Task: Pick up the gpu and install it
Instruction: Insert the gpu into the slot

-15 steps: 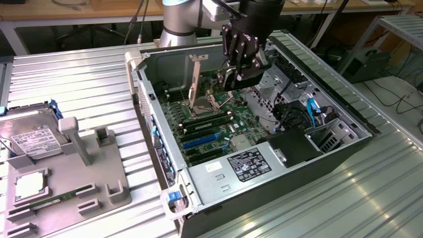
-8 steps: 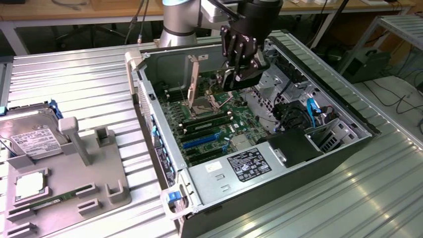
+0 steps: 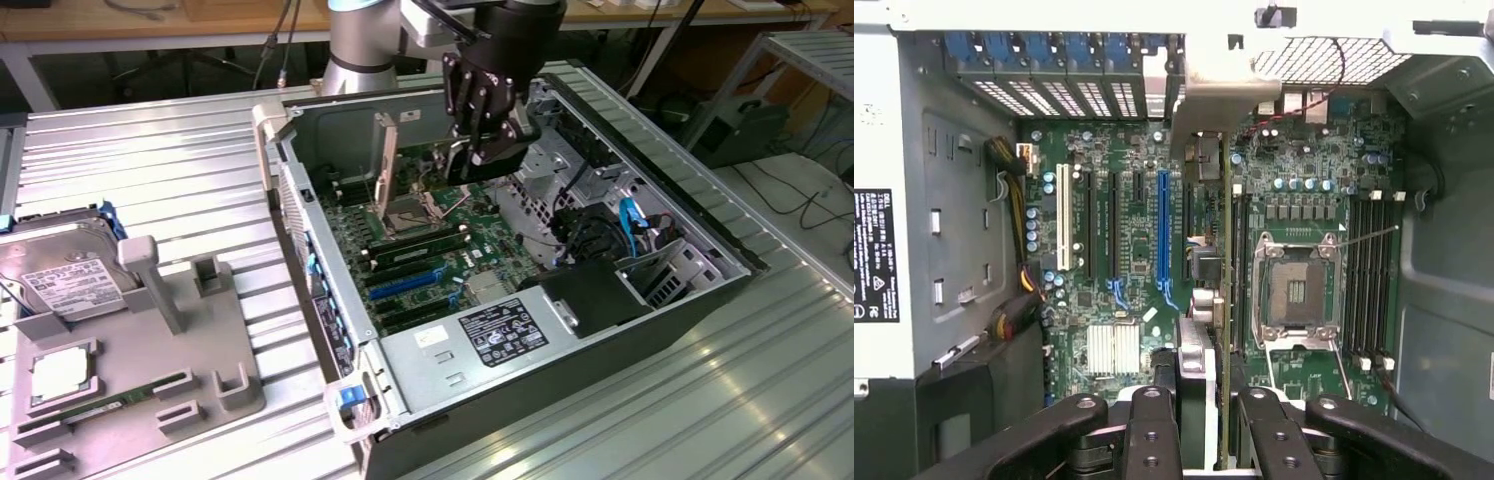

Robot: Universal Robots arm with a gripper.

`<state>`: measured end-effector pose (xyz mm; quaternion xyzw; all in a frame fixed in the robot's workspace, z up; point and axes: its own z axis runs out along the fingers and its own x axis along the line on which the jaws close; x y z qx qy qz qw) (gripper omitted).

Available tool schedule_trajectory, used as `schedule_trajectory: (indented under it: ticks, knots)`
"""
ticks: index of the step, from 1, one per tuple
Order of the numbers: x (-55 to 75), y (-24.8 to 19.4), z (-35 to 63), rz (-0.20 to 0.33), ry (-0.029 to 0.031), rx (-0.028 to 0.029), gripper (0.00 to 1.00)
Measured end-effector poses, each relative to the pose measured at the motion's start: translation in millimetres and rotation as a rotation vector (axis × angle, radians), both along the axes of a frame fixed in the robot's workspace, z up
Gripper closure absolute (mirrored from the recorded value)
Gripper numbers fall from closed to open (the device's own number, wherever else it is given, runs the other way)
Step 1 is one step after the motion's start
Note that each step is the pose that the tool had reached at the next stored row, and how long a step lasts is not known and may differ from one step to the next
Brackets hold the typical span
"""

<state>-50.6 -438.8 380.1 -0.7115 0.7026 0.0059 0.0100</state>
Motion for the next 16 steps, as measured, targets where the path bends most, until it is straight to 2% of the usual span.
schedule_trajectory:
  ticks: [4, 9, 16]
  knots:
    - [-6.1, 1.0, -1.1, 0.0, -0.0006, 0.0001, 0.72]
    - [-9.3, 2.0, -3.7, -0.004, -0.0076, -0.0001, 0.72]
    - [-9.7, 2.0, -7.7, -0.02, -0.0087, -0.0001, 0.72]
